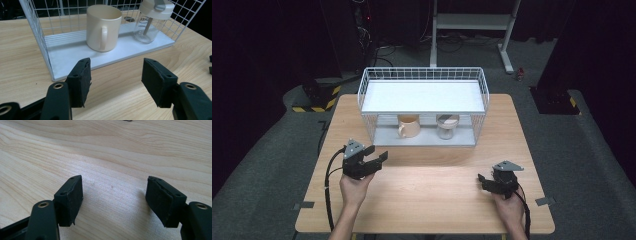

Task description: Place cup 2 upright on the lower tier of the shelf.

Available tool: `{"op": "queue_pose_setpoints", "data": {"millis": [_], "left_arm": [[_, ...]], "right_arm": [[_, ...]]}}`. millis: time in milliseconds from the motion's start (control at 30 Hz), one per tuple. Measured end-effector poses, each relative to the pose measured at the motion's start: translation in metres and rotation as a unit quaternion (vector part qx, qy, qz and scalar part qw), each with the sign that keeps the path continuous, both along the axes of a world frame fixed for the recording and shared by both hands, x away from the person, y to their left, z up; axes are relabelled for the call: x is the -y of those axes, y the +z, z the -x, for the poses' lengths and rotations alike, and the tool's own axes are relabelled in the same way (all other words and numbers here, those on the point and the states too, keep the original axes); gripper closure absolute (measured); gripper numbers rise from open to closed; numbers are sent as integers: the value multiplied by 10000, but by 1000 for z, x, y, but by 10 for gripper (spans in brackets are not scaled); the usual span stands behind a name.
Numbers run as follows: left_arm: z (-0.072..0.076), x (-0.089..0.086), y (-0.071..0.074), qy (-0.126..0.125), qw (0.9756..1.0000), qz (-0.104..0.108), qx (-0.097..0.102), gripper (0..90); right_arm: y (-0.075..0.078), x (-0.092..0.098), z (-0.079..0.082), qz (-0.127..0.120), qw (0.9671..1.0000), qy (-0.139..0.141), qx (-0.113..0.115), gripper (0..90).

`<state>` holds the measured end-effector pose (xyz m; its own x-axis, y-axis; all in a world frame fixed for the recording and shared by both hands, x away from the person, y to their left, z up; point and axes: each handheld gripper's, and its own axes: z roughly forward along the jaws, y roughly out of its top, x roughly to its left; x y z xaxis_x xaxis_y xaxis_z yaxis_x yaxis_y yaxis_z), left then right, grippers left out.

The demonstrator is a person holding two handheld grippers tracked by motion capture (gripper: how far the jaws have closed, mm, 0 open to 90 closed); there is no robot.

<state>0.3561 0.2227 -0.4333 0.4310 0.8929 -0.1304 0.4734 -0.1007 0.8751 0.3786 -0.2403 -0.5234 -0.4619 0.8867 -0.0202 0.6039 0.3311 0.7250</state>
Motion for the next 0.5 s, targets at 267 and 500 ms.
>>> {"op": "queue_pose_setpoints", "data": {"millis": [267,500], "left_arm": [[10,-1,-2,-11,10000,-18,-6,408],[19,-2,-5,-10,10000,-6,-25,404]], "right_arm": [[0,0,0,-3,10000,-2,-3,303],[0,0,0,5,10000,-2,3,303]]}}
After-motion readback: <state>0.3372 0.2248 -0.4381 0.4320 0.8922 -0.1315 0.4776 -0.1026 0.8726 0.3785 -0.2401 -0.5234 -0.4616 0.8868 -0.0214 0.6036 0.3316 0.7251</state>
